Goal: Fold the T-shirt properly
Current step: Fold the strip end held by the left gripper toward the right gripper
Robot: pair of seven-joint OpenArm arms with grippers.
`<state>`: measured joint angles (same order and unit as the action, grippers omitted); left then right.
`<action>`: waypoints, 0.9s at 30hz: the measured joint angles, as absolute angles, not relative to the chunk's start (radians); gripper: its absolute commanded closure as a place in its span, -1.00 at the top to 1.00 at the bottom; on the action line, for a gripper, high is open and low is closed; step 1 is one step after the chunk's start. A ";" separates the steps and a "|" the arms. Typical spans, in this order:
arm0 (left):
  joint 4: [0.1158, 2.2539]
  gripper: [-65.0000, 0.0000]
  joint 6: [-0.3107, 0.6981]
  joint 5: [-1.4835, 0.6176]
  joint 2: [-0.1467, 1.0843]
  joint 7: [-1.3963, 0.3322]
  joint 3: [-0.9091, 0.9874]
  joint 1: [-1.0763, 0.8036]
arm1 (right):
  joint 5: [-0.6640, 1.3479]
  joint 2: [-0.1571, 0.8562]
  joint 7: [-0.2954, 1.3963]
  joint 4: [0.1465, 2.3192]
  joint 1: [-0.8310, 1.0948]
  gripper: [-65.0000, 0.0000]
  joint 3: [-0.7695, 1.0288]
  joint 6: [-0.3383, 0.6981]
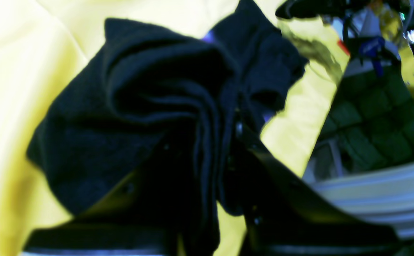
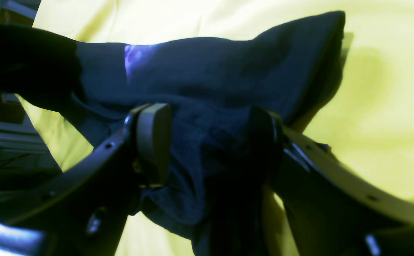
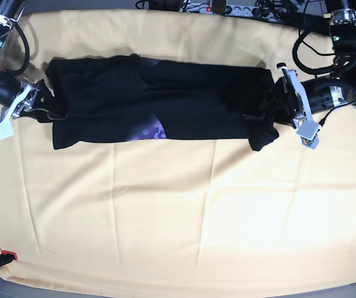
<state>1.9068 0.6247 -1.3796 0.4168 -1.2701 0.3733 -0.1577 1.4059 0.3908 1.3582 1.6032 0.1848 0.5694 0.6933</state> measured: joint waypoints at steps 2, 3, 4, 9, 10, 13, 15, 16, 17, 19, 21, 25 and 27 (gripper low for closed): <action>1.893 -1.00 0.630 -1.385 0.390 -1.260 0.373 -0.158 | 1.406 0.391 1.358 1.603 0.185 0.11 0.569 0.693; 1.890 -0.95 0.630 -1.390 0.382 -1.260 0.373 -0.158 | 1.406 0.390 1.358 1.603 0.185 0.11 0.569 0.693; 1.890 -0.76 0.626 -1.409 0.381 -1.263 0.373 -0.158 | 1.407 0.390 1.358 1.603 0.185 0.11 0.569 0.693; 1.890 0.23 0.626 -1.459 0.380 -1.304 0.373 -0.163 | 1.407 0.393 1.358 1.603 0.184 0.11 0.569 0.693; 1.890 0.24 0.626 -1.459 0.380 -1.303 0.373 -0.164 | 1.407 0.393 1.358 1.603 0.183 0.11 0.569 0.693; 1.890 0.24 0.626 -1.459 0.380 -1.302 0.373 -0.163 | 1.414 0.397 1.354 1.603 0.182 0.11 0.569 0.693; 1.890 0.24 0.626 -1.459 0.380 -1.302 0.373 -0.164 | 1.414 0.397 1.354 1.604 0.182 0.11 0.569 0.693; 1.890 0.24 0.627 -1.459 0.380 -1.301 0.373 -0.163 | 1.414 0.397 1.354 1.604 0.182 0.11 0.569 0.693; 1.890 0.24 0.634 -1.459 0.379 -1.294 0.373 -0.163 | 1.414 0.397 1.354 1.603 0.181 0.11 0.569 0.693; 1.890 0.24 0.641 -1.459 0.374 -1.280 0.373 -0.164 | 1.414 0.397 1.354 1.603 0.179 0.11 0.570 0.693; 1.891 0.06 0.644 -1.403 0.366 -1.229 0.373 -0.164 | 1.414 0.398 1.354 1.603 0.179 0.11 0.570 0.693; 1.891 -1.00 0.545 -1.127 0.366 -1.076 0.407 -0.166 | 1.414 0.444 1.354 1.603 0.180 0.11 0.570 0.693; 1.890 -1.00 0.505 -0.979 0.367 -1.036 0.439 -0.166 | 1.414 0.466 1.355 1.604 0.179 0.11 0.578 0.693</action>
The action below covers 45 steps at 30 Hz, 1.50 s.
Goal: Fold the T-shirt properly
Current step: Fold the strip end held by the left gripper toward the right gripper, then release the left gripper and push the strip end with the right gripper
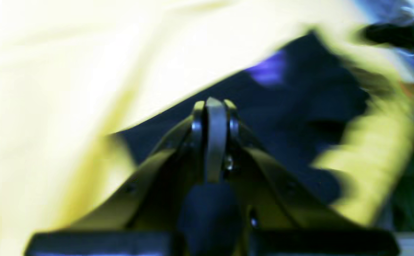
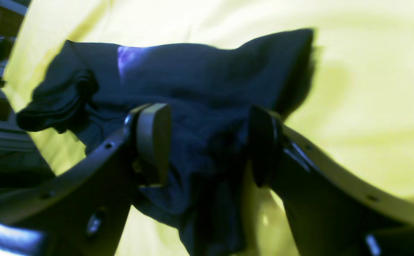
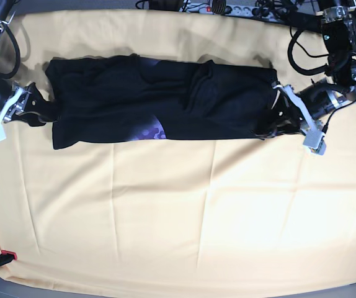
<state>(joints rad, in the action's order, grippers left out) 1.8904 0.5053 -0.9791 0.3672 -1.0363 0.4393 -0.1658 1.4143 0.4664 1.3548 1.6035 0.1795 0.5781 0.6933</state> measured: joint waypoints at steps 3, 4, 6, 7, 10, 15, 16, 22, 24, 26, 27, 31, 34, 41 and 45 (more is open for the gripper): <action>1.890 -1.00 0.430 -0.829 0.372 -1.014 0.460 -0.166 | 1.317 0.460 1.354 1.604 0.182 0.12 0.597 0.693; 1.891 -1.00 0.414 -0.795 0.373 -1.012 0.462 -0.166 | 1.253 0.448 1.355 1.604 0.182 0.14 0.597 0.693; 1.890 -1.00 0.391 -0.737 0.383 -1.014 0.464 -0.168 | 1.201 0.419 1.344 1.589 0.192 0.24 0.596 0.694; 1.890 -1.00 0.374 -0.725 0.387 -1.011 0.464 -0.170 | 1.202 0.405 1.306 1.573 0.204 0.28 0.596 0.695; 1.890 -1.00 0.374 -0.709 0.404 -0.991 0.466 -0.181 | 1.201 0.392 1.227 1.502 0.227 0.31 0.593 0.697; 1.890 -1.00 0.373 -0.699 0.431 -0.989 0.465 -0.212 | 1.272 0.395 1.162 1.364 0.213 0.31 0.595 0.701; 1.890 -1.00 0.373 -0.698 0.440 -0.991 0.465 -0.221 | 1.296 0.390 1.157 1.339 0.213 0.31 0.597 0.701; 1.891 -1.00 0.373 -0.722 0.441 -0.988 0.466 -0.229 | 1.425 0.346 1.287 1.287 0.192 0.30 0.606 0.714; 1.891 -1.00 0.373 -0.725 0.441 -0.991 0.466 -0.230 | 1.468 0.336 1.347 1.288 0.192 0.30 0.607 0.722; 1.891 -1.00 0.373 -0.725 0.441 -0.991 0.466 -0.230 | 1.475 0.330 1.351 1.290 0.194 0.30 0.607 0.725; 1.891 -1.00 0.373 -0.726 0.441 -0.991 0.466 -0.230 | 1.475 0.330 1.351 1.290 0.194 0.30 0.605 0.724; 1.891 -1.00 0.373 -0.725 0.441 -0.991 0.466 -0.230 | 1.475 0.335 1.346 1.291 0.193 0.29 0.565 0.727; 1.891 -1.00 0.373 -0.725 0.441 -0.991 0.466 -0.230 | 1.478 0.336 1.341 1.296 0.189 0.29 0.527 0.732; 1.891 -1.00 0.373 -0.726 0.441 -0.991 0.466 -0.230 | 1.487 0.340 1.320 1.298 0.183 -0.43 0.446 0.744; 1.891 -1.00 0.373 -0.727 0.440 -0.990 0.466 -0.230 | 1.473 0.344 1.351 1.356 0.189 -1.00 0.435 0.722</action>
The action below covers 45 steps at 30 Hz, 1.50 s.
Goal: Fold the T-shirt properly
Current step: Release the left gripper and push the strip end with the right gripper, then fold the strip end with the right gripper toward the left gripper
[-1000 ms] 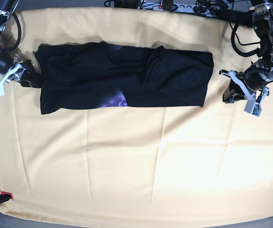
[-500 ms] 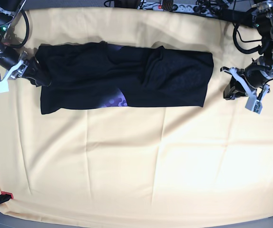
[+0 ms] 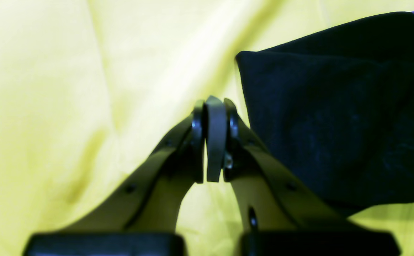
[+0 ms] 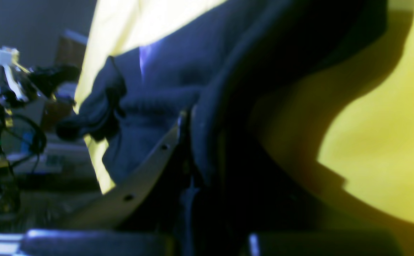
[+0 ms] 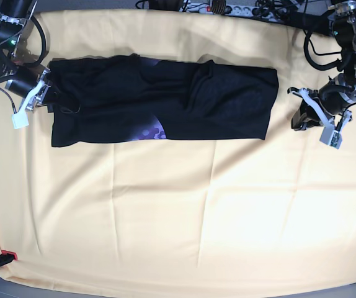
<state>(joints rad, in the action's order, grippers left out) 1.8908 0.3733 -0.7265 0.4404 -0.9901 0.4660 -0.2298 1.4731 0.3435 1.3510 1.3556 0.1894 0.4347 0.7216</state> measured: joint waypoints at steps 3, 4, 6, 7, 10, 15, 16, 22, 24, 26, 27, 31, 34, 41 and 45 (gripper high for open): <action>1.891 -1.00 0.373 -0.736 0.441 -0.990 0.466 -0.230 | 1.452 0.352 1.391 1.446 0.208 -1.00 0.433 0.698; 1.891 -1.00 0.373 -0.736 0.441 -0.990 0.466 -0.230 | 1.449 0.354 1.420 1.488 0.216 -1.00 0.439 0.695; 1.891 -1.00 0.373 -0.736 0.441 -0.990 0.466 -0.230 | 1.440 0.373 1.423 1.577 0.219 -1.00 0.464 0.696; 1.891 -1.00 0.373 -0.736 0.441 -0.990 0.466 -0.230 | 1.442 0.388 1.419 1.624 0.214 -1.00 0.483 0.696; 1.891 -1.00 0.373 -0.737 0.440 -0.990 0.466 -0.230 | 1.394 0.438 1.403 1.723 0.201 -1.00 0.511 0.696; 1.891 -1.00 0.373 -0.741 0.441 -0.990 0.466 -0.230 | 1.288 0.542 1.417 1.749 0.213 -1.00 0.513 0.696; 1.891 -1.00 0.373 -0.745 0.440 -0.990 0.466 -0.230 | 1.263 0.564 1.413 1.750 0.212 -1.00 0.513 0.697; 1.891 -1.00 0.373 -0.744 0.441 -0.990 0.466 -0.230 | 1.089 0.641 1.344 1.752 0.212 -1.00 0.513 0.650; 1.891 -1.00 0.373 -0.745 0.441 -0.990 0.466 -0.230 | 1.055 0.654 1.298 1.752 0.210 -1.00 0.513 0.578; 1.891 -1.00 0.373 -0.756 0.441 -0.990 0.466 -0.230 | 1.100 0.653 1.287 1.752 0.211 -1.00 0.513 0.557; 1.891 -1.00 0.373 -0.762 0.441 -0.990 0.466 -0.230 | 1.162 0.645 1.290 1.753 0.211 -1.00 0.514 0.577; 1.891 -1.00 0.373 -0.763 0.440 -0.990 0.466 -0.230 | 1.445 0.560 1.374 1.786 0.210 -1.00 0.514 0.662; 1.891 -1.00 0.373 -0.763 0.441 -0.990 0.466 -0.230 | 1.452 0.460 1.415 1.818 0.210 -1.00 0.514 0.691; 1.891 -1.00 0.373 -0.785 0.441 -0.990 0.466 -0.230 | 1.448 0.260 1.369 1.846 0.195 -1.00 0.476 0.693; 1.891 -1.00 0.373 -0.785 0.441 -0.990 0.466 -0.230 | 1.448 0.173 1.372 1.846 0.165 -1.00 0.380 0.693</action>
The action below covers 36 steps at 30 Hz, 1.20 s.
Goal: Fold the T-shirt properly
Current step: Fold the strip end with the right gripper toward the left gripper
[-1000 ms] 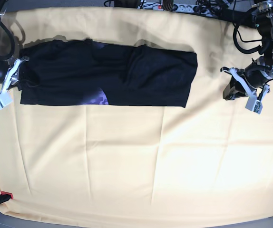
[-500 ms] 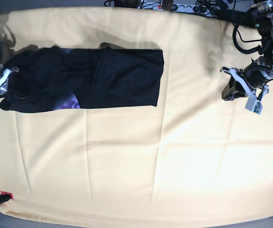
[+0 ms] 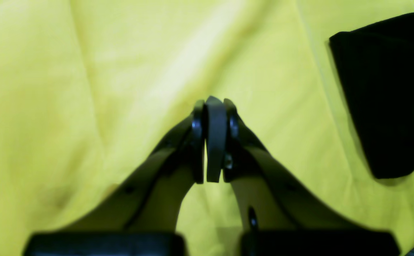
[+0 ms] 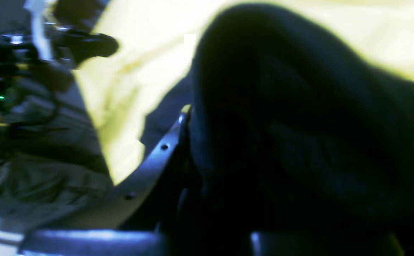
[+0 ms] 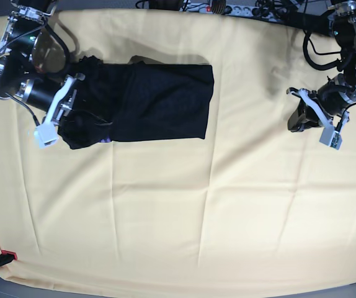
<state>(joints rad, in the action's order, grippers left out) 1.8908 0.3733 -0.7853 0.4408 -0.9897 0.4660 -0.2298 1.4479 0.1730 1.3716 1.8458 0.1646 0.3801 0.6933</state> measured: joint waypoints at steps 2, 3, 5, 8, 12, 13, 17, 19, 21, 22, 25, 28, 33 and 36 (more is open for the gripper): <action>1.891 -1.00 0.373 -0.785 0.441 -0.991 0.466 -0.230 | 1.448 0.139 1.371 1.846 0.149 -1.00 0.323 0.693; 1.891 -1.00 0.373 -0.786 0.441 -0.990 0.466 -0.230 | 1.448 0.123 1.369 1.846 0.142 -1.00 0.292 0.693; 1.891 -1.00 0.373 -0.786 0.441 -0.991 0.466 -0.230 | 1.407 0.089 1.367 1.846 0.128 -1.00 0.233 0.693; 1.891 -1.00 0.373 -0.786 0.441 -0.991 0.466 -0.230 | 1.225 0.052 1.287 1.846 0.127 -1.00 0.132 0.693; 1.891 -1.00 0.373 -0.808 0.440 -0.991 0.466 -0.230 | 0.937 0.032 1.127 1.846 0.127 -1.00 -0.012 0.692; 1.891 -1.00 0.373 -0.808 0.441 -0.991 0.466 -0.230 | 0.897 0.033 1.093 1.846 0.127 -0.99 -0.042 0.693; 1.891 -1.00 0.373 -0.809 0.441 -0.991 0.466 -0.229 | 0.868 0.034 1.039 1.846 0.121 0.13 -0.137 0.690; 1.891 -0.99 0.373 -0.817 0.441 -0.991 0.466 -0.230 | 0.925 0.036 1.065 1.845 0.102 0.60 -0.189 0.690; 1.891 -0.85 0.373 -0.833 0.441 -0.991 0.466 -0.230 | 1.040 0.036 1.092 1.846 0.078 0.62 -0.246 0.690; 1.891 -0.80 0.373 -0.833 0.441 -0.991 0.466 -0.229 | 1.087 0.036 1.108 1.847 0.060 0.62 -0.278 0.690; 1.891 -0.77 0.373 -0.832 0.443 -0.995 0.466 -0.230 | 1.100 0.036 1.142 1.877 -0.002 0.62 -0.339 0.696; 1.891 -0.77 0.373 -0.831 0.455 -0.995 0.466 -0.230 | 1.096 0.035 1.175 1.947 -0.052 0.62 -0.320 0.695; 1.891 -0.78 0.373 -0.830 0.476 -0.995 0.466 -0.230 | 0.936 0.035 1.187 2.025 -0.064 0.48 -0.146 0.696; 1.890 -0.79 0.373 -0.830 0.493 -0.990 0.466 -0.230 | 0.912 0.036 1.198 2.028 -0.056 -0.37 -0.001 0.696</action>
<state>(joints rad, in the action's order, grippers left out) 1.8904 0.3729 -0.8303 0.4927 -0.9901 0.4660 -0.2298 0.9123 0.0357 1.1980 2.0281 -0.0563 -0.0013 0.6964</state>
